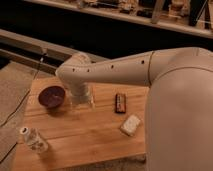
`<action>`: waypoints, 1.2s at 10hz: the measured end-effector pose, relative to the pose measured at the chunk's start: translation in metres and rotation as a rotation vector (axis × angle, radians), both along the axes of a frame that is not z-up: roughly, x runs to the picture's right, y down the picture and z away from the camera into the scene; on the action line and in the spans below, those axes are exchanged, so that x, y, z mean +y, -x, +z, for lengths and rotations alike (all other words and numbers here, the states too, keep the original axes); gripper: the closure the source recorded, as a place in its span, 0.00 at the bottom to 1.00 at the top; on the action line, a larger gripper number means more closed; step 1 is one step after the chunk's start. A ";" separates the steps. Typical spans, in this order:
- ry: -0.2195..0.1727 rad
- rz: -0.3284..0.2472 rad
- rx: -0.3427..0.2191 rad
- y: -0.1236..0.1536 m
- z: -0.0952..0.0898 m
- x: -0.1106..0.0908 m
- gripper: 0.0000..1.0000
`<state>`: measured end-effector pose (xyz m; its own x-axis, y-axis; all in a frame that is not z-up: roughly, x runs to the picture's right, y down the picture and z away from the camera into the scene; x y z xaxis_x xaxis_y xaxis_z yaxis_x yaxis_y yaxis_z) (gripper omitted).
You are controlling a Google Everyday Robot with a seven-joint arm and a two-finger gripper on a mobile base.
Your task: Drag the ceramic bowl in a circle
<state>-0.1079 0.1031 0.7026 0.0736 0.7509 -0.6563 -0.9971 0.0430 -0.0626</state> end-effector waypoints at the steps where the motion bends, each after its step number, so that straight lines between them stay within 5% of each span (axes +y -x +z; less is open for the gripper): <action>1: 0.000 0.000 0.000 0.000 0.000 0.000 0.35; 7: -0.013 -0.064 0.004 0.005 0.016 -0.007 0.35; 12: -0.035 -0.059 -0.042 0.064 0.049 -0.032 0.35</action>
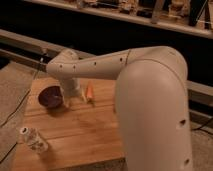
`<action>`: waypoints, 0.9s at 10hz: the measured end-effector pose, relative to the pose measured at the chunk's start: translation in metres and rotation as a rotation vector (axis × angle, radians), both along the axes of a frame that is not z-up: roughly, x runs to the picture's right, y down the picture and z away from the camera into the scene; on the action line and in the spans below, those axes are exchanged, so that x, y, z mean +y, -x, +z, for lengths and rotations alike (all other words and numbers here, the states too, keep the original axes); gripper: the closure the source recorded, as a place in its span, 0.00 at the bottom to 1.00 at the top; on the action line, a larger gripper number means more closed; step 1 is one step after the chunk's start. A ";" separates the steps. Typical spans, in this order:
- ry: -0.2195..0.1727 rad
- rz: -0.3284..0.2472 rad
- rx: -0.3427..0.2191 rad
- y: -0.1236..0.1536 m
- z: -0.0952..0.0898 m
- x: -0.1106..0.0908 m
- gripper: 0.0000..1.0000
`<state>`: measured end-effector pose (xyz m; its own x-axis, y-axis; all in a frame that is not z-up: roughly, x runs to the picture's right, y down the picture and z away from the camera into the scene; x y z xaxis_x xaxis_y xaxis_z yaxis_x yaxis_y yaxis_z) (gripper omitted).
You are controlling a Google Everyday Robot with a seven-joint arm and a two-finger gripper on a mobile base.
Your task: Drag the ceramic bowl in a circle
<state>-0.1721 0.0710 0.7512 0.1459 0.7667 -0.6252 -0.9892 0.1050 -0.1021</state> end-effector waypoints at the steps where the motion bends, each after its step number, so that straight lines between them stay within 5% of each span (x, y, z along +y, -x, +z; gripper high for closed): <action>1: -0.003 0.006 -0.015 0.012 0.008 -0.004 0.35; 7: -0.044 -0.025 -0.033 0.048 0.055 -0.030 0.35; 9: -0.049 -0.040 -0.020 0.050 0.069 -0.032 0.52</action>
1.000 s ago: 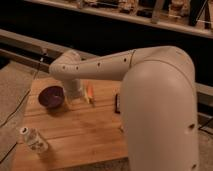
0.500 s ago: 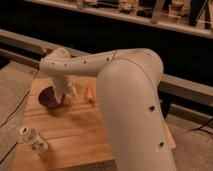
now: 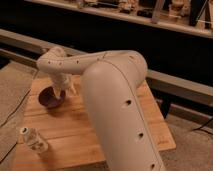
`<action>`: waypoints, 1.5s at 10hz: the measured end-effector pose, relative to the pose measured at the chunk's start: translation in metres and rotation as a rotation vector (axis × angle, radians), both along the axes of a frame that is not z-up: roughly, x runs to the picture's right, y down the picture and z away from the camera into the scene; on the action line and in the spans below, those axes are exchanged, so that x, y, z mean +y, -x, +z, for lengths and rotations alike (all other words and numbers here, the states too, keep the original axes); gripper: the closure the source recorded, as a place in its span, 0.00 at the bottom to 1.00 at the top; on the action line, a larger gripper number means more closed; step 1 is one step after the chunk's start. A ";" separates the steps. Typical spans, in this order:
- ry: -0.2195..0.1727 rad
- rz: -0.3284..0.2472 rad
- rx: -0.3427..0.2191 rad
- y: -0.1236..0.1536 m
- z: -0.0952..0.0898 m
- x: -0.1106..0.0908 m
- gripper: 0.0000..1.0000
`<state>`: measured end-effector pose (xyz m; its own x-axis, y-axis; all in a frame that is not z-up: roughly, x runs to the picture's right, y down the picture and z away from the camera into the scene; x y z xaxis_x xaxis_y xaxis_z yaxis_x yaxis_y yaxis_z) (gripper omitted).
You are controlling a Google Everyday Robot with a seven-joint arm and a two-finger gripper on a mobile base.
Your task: Drag the ceramic bowl in a circle
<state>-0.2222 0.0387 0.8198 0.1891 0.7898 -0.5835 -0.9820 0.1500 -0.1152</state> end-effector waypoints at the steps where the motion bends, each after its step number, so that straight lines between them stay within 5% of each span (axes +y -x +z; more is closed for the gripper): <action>1: 0.004 0.000 0.002 0.001 0.004 0.002 0.60; 5: 0.040 0.037 0.001 0.002 0.018 0.012 0.98; 9: 0.075 0.023 0.013 -0.011 0.012 0.022 1.00; 15: 0.182 -0.108 0.058 -0.058 -0.044 0.047 1.00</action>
<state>-0.1643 0.0861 0.7755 0.2289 0.6476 -0.7268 -0.9671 0.2362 -0.0941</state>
